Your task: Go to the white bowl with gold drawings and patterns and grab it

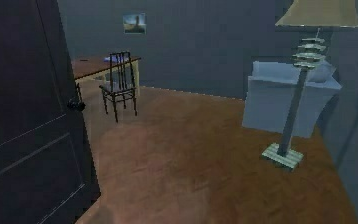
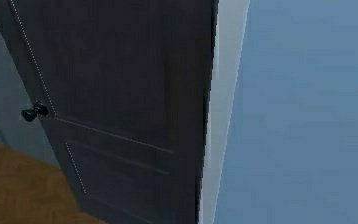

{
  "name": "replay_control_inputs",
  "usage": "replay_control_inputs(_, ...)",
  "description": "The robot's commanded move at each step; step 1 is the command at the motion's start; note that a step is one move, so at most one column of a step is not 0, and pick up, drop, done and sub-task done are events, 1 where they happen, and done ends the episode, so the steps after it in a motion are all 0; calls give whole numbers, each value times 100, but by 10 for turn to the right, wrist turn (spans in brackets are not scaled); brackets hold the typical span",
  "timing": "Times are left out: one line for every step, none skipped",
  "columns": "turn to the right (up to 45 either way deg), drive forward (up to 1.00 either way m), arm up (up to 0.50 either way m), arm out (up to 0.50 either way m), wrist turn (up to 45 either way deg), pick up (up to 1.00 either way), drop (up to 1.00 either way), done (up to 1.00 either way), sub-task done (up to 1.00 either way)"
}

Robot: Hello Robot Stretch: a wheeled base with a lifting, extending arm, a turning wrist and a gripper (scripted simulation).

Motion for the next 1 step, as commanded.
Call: replay_control_inputs(0, 100, 0, 0, 0, 0, 0, 0, 0)
